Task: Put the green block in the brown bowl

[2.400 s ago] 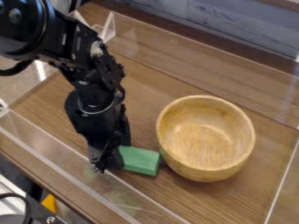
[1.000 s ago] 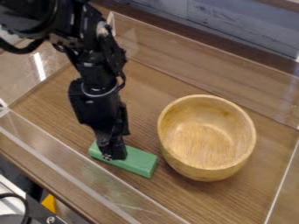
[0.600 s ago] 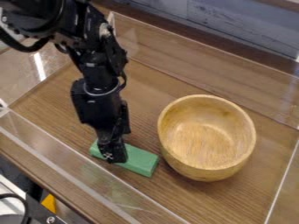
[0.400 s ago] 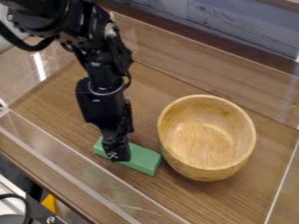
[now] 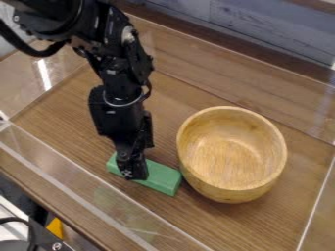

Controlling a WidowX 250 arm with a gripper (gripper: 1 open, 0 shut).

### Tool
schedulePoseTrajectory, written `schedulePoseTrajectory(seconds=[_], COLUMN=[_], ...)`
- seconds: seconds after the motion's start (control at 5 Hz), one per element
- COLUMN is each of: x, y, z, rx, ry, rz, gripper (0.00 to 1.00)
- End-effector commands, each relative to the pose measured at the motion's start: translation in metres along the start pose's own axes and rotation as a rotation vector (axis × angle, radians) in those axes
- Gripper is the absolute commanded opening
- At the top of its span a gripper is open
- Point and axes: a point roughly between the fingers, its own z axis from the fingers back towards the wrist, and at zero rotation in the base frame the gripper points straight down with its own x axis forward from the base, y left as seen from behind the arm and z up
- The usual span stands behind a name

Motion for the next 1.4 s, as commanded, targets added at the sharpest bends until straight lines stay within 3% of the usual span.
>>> schedulePoseTrajectory(seconds=[0.0,0.2,0.6,0.8,1.2], x=[0.003,0.009,-0.01,-0.016,-0.018], y=[0.002,0.003,0.016,0.015,0.002], z=[-0.009,-0.014,-0.015,-0.008,0.015], rx=[0.004,0.01,0.028,0.033,0.028], ry=[0.001,0.001,0.002,0.015,0.008], rz=[-0.028,-0.04,-0.113,-0.17,-0.254], gripper=[1.0,1.0,1.0,0.0,0.0])
